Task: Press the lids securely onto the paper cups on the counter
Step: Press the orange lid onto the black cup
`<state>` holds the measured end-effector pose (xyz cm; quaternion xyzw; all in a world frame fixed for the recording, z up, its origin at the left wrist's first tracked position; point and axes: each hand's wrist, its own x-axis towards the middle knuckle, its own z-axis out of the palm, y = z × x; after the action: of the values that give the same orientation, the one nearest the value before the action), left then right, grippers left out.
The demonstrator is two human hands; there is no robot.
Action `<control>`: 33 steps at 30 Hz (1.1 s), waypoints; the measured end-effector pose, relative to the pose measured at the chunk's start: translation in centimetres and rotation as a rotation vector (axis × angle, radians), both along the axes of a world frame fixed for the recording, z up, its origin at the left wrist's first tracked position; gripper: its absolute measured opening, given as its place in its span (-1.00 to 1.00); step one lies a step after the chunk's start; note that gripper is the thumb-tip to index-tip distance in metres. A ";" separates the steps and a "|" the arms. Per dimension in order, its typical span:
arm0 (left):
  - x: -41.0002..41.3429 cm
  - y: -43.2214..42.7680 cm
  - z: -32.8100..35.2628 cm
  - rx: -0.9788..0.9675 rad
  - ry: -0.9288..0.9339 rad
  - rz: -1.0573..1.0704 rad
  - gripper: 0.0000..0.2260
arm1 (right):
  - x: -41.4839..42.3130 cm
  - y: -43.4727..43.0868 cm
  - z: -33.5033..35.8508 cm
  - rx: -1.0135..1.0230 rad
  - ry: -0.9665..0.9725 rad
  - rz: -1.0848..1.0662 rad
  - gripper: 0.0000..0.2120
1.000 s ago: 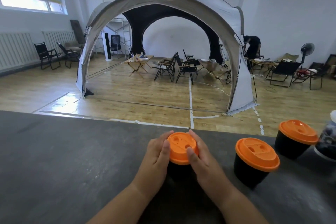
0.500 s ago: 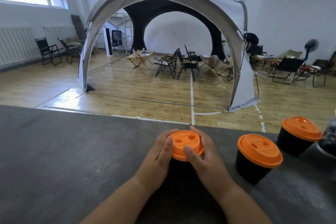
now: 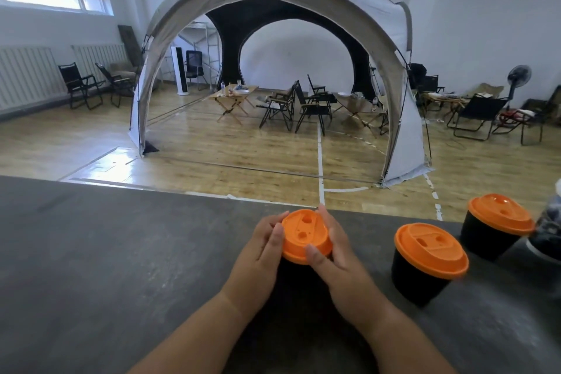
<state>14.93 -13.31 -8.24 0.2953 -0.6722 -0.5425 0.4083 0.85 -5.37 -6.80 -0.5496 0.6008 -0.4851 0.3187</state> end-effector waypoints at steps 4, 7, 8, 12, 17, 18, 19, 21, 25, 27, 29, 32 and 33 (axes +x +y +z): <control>0.0 0.1 0.5 -0.075 -0.070 0.043 -0.37 | 0.0 0.2 0.1 -0.051 -0.049 -0.084 -0.40; 0.1 -0.2 0.4 -0.099 -0.091 -0.003 -0.33 | 0.2 -0.1 0.0 -0.055 0.039 -0.125 -0.30; 0.2 -0.3 0.3 -0.077 -0.068 -0.025 -0.40 | 0.1 -0.2 0.0 -0.047 0.052 -0.127 -0.31; 0.2 -0.5 0.1 0.027 -0.024 0.009 -0.63 | -0.3 -0.3 0.2 -0.013 0.036 -0.100 -0.40; -0.1 0.4 1.0 -0.021 -0.092 -0.051 -0.68 | 0.4 0.2 0.2 -0.073 0.078 -0.179 -0.40; -0.1 0.4 1.1 -0.029 -0.108 -0.081 -0.66 | 0.4 0.2 0.2 -0.065 0.099 -0.148 -0.27; 0.0 0.4 1.1 -0.027 -0.112 -0.112 -0.61 | 0.3 0.2 0.2 -0.046 0.127 -0.125 -0.15; 0.1 0.3 0.9 -0.010 -0.108 -0.155 -0.52 | 0.1 0.1 0.3 -0.015 0.173 -0.116 -0.04; 0.2 0.2 0.7 -0.025 -0.074 -0.072 -0.52 | -0.3 0.2 0.3 -0.017 0.167 -0.079 -0.11; 0.2 0.2 1.0 -0.010 -0.070 -0.031 -0.61 | -0.3 0.4 0.4 -0.024 0.138 -0.091 -0.22; 0.3 0.2 1.4 -0.003 -0.091 -0.024 -0.67 | -0.3 0.4 0.7 -0.023 0.046 -0.077 -0.30; 0.4 0.2 1.2 -0.006 -0.126 -0.078 -0.54 | -0.4 0.1 0.7 0.001 0.013 -0.028 -0.36; 0.4 0.3 1.2 0.003 -0.123 -0.108 -0.49 | -0.5 0.0 0.6 0.005 0.017 -0.031 -0.37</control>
<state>15.34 -12.98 -7.05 0.2920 -0.7103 -0.5453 0.3360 0.40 -5.35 -6.22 -0.5437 0.6132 -0.4836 0.3074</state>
